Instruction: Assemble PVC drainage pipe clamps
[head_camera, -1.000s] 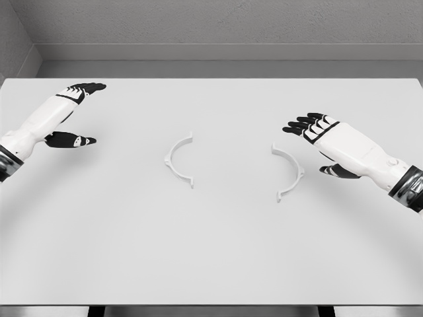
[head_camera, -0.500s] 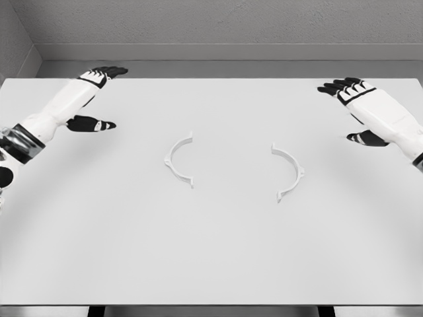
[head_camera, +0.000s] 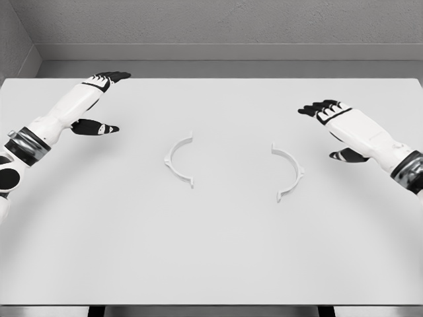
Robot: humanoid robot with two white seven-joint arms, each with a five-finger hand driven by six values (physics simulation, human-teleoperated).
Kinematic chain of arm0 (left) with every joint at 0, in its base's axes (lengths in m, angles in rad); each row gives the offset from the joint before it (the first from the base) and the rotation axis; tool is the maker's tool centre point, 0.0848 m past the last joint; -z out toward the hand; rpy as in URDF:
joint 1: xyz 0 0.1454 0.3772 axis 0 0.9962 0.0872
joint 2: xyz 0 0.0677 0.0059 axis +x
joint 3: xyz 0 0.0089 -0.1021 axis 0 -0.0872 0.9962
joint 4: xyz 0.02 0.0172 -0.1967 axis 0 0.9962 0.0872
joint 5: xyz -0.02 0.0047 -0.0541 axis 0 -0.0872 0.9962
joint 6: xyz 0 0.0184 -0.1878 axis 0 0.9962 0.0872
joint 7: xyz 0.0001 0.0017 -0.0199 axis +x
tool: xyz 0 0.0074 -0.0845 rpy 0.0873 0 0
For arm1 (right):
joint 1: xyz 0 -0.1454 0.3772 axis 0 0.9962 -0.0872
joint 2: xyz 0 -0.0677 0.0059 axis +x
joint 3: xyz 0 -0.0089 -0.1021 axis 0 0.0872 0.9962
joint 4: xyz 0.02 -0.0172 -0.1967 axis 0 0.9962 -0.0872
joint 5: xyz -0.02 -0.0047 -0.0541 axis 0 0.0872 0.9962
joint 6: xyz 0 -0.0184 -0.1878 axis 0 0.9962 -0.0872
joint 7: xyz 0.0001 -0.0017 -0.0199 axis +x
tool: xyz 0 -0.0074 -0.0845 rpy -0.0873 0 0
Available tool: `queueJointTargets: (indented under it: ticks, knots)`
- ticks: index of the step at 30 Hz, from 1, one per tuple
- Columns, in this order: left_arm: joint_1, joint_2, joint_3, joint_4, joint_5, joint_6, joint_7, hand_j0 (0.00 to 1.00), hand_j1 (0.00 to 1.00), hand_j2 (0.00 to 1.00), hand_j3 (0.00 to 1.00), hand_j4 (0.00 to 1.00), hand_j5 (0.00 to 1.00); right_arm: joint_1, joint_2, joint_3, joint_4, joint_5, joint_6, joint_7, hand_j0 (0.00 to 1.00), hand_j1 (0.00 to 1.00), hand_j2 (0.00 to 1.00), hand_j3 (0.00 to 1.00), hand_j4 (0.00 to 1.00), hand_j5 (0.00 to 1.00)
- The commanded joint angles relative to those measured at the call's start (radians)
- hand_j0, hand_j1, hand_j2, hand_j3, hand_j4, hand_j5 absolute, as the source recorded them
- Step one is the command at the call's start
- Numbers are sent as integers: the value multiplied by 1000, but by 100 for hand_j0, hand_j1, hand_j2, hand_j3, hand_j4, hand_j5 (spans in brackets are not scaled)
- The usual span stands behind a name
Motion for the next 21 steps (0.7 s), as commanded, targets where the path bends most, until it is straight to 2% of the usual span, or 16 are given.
queueJointTargets:
  ticks: [1, 4, 5, 12, 13, 14, 15, 18, 21]
  knots:
    - [3, -53, -51, -32, -1, 0, 1, 100, 100, 100, 100, 100, 100, -6, 19, 169, -19, 8, 14, 1, 100, 100, 100, 100, 100, 100]
    - [2, -59, -68, -34, -3, 0, -1, 100, 100, 100, 100, 100, 100, -6, 20, 175, -19, 8, 14, 1, 100, 100, 100, 100, 100, 100]
    - [0, -59, -79, -35, -18, 0, 1, 100, 100, 100, 100, 100, 100, -6, 26, 211, -17, 8, 20, 1, 100, 100, 100, 100, 100, 100]
    - [0, -65, -87, -35, -38, 0, 1, 100, 100, 100, 100, 100, 100, -9, 26, 206, -8, 9, 22, 1, 100, 100, 100, 100, 100, 100]
    - [2, -65, -91, -34, -44, 0, 1, 100, 100, 100, 100, 100, 100, -11, 23, 118, -14, 2, 25, 0, 100, 100, 100, 100, 100, 100]
    - [2, -65, -93, -34, -49, 0, -1, 100, 100, 100, 100, 100, 100, -9, 24, 97, -10, 2, 25, -1, 100, 100, 100, 100, 100, 100]
    - [0, -65, -93, -34, -84, 0, -1, 100, 100, 100, 100, 100, 100, -9, 24, 86, -3, 6, 28, -1, 100, 100, 100, 100, 100, 100]
    - [-2, -67, -104, -29, -105, 0, -1, 100, 100, 100, 100, 100, 100, -15, 24, 51, 36, 8, 28, -1, 100, 100, 100, 100, 100, 100]
    - [-3, -68, -105, -26, -118, 0, -1, 100, 100, 100, 100, 100, 100, -17, 26, 63, 75, 9, 27, -2, 100, 100, 100, 100, 100, 100]
